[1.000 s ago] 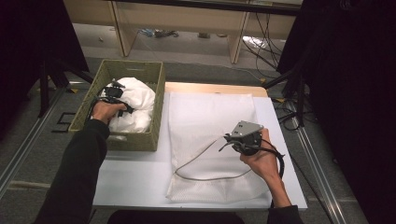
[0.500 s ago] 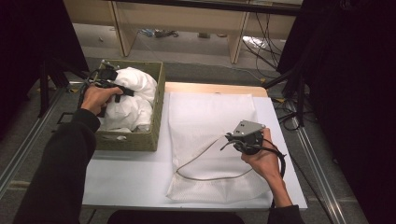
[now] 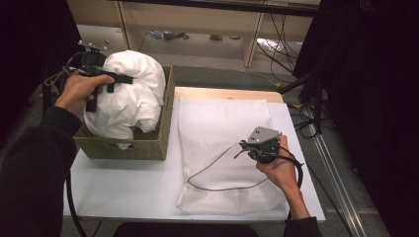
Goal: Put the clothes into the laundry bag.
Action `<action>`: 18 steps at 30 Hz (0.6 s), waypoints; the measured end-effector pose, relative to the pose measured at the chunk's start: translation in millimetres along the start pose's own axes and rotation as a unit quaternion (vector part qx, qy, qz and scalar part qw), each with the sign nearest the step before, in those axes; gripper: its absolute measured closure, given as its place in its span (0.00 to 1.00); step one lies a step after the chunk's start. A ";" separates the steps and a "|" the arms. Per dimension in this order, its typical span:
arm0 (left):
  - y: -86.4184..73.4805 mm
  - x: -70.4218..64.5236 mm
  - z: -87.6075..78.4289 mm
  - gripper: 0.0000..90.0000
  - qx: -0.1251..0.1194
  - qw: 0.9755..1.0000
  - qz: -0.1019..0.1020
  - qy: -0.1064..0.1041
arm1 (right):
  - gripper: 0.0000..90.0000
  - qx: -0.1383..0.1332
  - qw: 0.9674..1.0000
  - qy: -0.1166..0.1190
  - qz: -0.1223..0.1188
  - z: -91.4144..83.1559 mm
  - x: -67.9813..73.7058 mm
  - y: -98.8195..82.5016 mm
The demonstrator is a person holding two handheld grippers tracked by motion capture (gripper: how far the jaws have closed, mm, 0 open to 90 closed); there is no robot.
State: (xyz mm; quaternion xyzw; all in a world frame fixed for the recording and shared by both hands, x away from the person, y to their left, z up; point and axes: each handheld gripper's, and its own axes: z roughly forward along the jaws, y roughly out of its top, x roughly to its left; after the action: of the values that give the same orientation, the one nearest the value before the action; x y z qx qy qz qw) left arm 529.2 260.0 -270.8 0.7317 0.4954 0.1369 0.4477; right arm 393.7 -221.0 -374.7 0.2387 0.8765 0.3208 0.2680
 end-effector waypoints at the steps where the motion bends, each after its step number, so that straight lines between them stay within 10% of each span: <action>1: 3.0 -3.2 -5.1 0.68 -0.003 1.000 0.003 -0.003 | 0.99 0.000 1.000 0.000 0.000 -0.2 0.0 0.0; 7: 12.3 -24.6 -28.5 0.68 -0.021 0.999 0.022 -0.036 | 0.99 0.003 1.000 -0.003 0.009 -1.3 0.0 -0.4; 18: 5.0 -86.8 -72.5 0.68 -0.030 0.987 0.084 -0.135 | 0.99 -0.002 1.000 -0.014 0.000 -1.3 -1.8 -1.4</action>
State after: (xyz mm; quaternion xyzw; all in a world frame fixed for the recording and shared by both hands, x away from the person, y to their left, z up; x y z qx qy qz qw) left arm 444.6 223.5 -205.0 0.7691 0.3628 0.0889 0.5186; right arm 393.9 -223.6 -374.3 0.2425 0.8721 0.3193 0.2804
